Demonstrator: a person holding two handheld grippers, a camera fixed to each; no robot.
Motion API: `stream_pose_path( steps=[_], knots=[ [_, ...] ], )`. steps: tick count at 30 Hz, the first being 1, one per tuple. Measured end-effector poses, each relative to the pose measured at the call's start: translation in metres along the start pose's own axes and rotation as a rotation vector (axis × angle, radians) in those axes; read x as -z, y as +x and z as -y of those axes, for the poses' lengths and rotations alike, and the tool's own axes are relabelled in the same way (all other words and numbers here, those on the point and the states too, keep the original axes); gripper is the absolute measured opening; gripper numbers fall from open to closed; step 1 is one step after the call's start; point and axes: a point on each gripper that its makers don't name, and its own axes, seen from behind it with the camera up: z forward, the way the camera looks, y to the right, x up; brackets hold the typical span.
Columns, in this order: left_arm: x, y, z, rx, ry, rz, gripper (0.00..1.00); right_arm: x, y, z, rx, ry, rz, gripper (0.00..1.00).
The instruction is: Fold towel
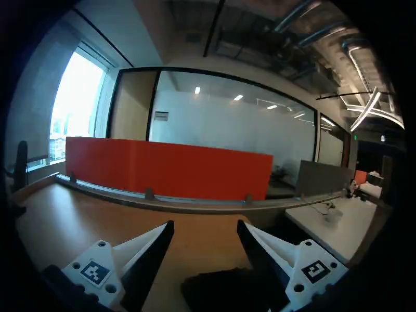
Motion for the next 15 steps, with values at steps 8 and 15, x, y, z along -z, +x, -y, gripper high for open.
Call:
stream_pose_path(
  steps=[8,15],
  knots=[
    [-0.016,0.028,0.013,0.001,0.008,-0.069,0.94,0.003,0.014,0.036,-0.006,0.05,-0.014,0.93],
    [-0.029,0.05,0.023,0.012,0.016,-0.126,0.94,0.006,0.032,0.066,-0.01,0.084,-0.036,0.94]
  ],
)
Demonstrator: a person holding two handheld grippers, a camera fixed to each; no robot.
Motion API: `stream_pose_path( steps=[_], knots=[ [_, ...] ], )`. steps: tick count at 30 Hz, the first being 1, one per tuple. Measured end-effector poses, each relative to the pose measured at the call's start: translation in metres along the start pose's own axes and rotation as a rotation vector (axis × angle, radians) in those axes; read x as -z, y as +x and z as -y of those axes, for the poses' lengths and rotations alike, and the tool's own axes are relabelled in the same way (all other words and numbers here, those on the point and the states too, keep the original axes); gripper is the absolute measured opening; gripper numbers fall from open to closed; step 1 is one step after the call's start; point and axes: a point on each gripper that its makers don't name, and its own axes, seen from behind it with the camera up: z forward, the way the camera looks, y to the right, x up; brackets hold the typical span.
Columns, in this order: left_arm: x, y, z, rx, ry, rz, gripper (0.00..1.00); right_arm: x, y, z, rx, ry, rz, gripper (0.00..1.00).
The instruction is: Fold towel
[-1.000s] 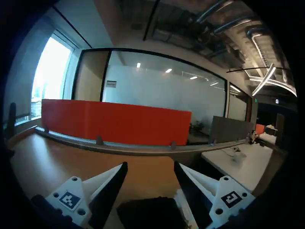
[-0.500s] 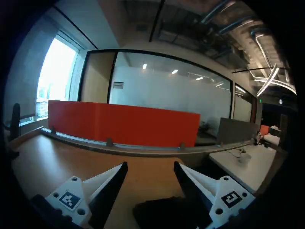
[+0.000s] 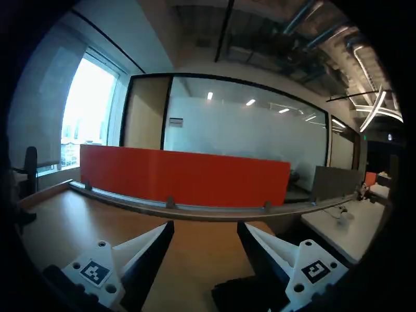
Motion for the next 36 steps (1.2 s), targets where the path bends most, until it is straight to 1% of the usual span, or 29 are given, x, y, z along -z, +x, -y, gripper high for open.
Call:
stream_pose_path(
  steps=[6,12,18,24,30,36],
  knots=[
    [-0.011,0.013,0.001,0.011,-0.005,-0.033,0.93,-0.002,0.009,0.023,-0.033,0.022,-0.014,0.94],
    [-0.018,0.02,0.001,0.02,-0.006,-0.052,0.94,-0.004,0.017,0.044,-0.068,0.039,-0.033,0.93],
    [-0.023,0.025,0.003,0.01,-0.002,-0.067,0.94,-0.005,0.02,0.049,-0.089,0.044,-0.038,0.94],
    [-0.023,0.026,0.007,0.005,0.012,-0.079,0.94,-0.003,0.023,0.053,-0.104,0.055,-0.038,0.94],
    [-0.022,0.022,0.012,0.011,0.026,-0.084,0.94,-0.002,0.026,0.057,-0.119,0.056,-0.042,0.94],
    [-0.019,0.017,0.015,0.017,0.028,-0.099,0.94,-0.001,0.027,0.066,-0.103,0.064,-0.043,0.94]
  ],
)
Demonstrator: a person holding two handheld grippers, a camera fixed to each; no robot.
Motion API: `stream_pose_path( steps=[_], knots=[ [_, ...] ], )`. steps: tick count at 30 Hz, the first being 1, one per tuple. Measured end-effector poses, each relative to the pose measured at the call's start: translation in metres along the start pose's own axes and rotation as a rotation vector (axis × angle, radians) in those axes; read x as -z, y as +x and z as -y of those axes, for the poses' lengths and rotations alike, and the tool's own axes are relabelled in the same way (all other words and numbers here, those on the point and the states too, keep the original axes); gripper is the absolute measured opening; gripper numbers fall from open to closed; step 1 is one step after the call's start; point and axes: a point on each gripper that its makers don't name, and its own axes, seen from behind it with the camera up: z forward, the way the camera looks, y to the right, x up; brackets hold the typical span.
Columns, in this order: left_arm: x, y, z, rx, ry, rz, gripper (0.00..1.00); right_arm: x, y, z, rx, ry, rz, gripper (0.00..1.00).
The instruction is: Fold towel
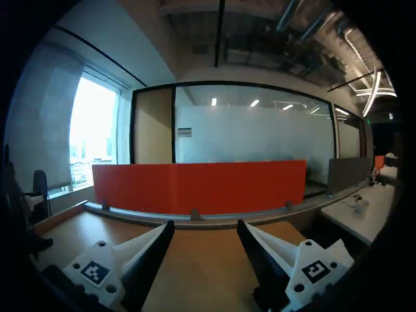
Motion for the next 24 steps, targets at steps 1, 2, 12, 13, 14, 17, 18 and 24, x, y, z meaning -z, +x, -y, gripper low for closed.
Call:
stream_pose_path(
  steps=[1,2,12,13,14,17,18,24],
  knots=[
    [0.0,-0.001,0.001,-0.002,0.0,-0.003,0.94,0.0,0.0,0.002,0.002,0.0,-0.001,0.94],
    [0.0,-0.003,0.001,-0.004,0.0,-0.007,0.94,0.0,0.0,0.004,0.005,0.0,-0.002,0.94],
    [0.006,-0.028,0.01,-0.046,0.004,-0.038,0.94,0.003,-0.023,0.022,0.03,-0.007,0.006,0.94],
    [0.007,-0.033,0.011,-0.048,0.003,-0.039,0.94,0.004,-0.024,0.025,0.032,-0.007,0.006,0.94],
    [0.008,-0.038,0.013,-0.052,0.002,-0.038,0.94,0.004,-0.026,0.027,0.033,-0.007,0.006,0.94],
    [0.009,-0.053,0.017,-0.056,-0.001,-0.035,0.94,0.007,-0.031,0.035,0.038,-0.002,0.004,0.94],
    [0.009,-0.058,0.018,-0.057,-0.002,-0.034,0.94,0.008,-0.033,0.038,0.04,0.0,0.003,0.94],
    [0.01,-0.085,0.032,-0.058,0.021,-0.051,0.94,0.013,-0.044,0.046,0.06,-0.008,0.002,0.94]
  ],
)
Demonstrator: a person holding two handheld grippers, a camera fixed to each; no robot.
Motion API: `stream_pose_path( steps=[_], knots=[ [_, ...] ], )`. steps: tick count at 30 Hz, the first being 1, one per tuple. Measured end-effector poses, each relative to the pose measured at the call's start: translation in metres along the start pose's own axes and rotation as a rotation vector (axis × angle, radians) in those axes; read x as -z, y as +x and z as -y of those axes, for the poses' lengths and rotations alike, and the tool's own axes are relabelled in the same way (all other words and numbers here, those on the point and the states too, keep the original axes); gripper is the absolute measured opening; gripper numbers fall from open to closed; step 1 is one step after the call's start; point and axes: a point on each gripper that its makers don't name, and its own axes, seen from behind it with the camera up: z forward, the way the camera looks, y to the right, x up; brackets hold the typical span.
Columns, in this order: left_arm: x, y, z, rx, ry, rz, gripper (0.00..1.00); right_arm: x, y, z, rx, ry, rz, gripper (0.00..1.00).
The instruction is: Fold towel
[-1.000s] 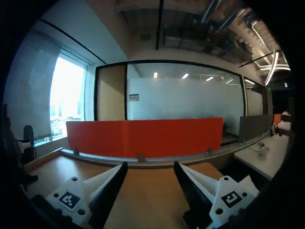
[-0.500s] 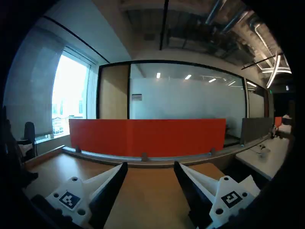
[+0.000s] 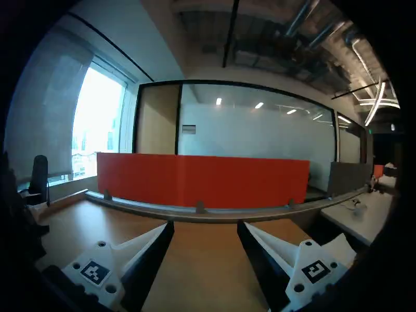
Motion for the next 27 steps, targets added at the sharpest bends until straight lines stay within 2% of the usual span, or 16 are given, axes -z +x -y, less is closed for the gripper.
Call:
stream_pose_path(
  steps=[9,18,27],
  knots=[
    [-0.004,-0.035,0.003,0.037,0.015,-0.021,0.94,-0.001,-0.014,0.003,-0.003,-0.015,-0.02,0.94],
    [-0.006,-0.07,-0.003,0.032,0.027,-0.024,0.94,-0.005,-0.034,-0.001,0.001,-0.019,-0.023,0.94],
    [-0.006,-0.09,-0.004,0.02,0.041,-0.029,0.94,-0.008,-0.051,-0.009,-0.007,-0.024,-0.023,0.94]
  ],
)
